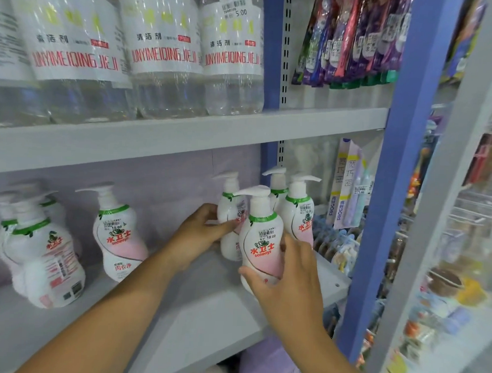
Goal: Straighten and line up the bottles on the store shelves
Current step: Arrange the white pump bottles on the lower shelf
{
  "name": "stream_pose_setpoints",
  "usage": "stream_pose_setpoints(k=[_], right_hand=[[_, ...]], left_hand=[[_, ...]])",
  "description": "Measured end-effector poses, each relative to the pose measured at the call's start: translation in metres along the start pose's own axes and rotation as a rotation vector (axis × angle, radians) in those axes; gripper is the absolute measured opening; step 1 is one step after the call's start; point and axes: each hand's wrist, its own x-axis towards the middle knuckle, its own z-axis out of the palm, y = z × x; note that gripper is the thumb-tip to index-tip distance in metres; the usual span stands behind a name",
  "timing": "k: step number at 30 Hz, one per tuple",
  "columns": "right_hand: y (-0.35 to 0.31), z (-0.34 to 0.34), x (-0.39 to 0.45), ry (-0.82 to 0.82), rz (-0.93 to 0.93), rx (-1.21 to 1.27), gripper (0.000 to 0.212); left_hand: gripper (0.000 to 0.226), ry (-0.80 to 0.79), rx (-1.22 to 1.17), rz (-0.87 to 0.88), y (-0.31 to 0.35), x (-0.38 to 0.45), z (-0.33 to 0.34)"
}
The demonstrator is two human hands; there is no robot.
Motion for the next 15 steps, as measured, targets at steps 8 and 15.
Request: stream_pose_setpoints(k=[8, 15], right_hand=[[0.01, 0.014, 0.005, 0.096, 0.003, -0.015, 0.067], [0.008, 0.018, 0.007, 0.143, -0.004, -0.038, 0.073]], left_hand=[[0.041, -0.015, -0.123, 0.068, -0.01, -0.007, 0.018], [0.048, -0.038, -0.145, 0.083, -0.015, -0.009, 0.018]])
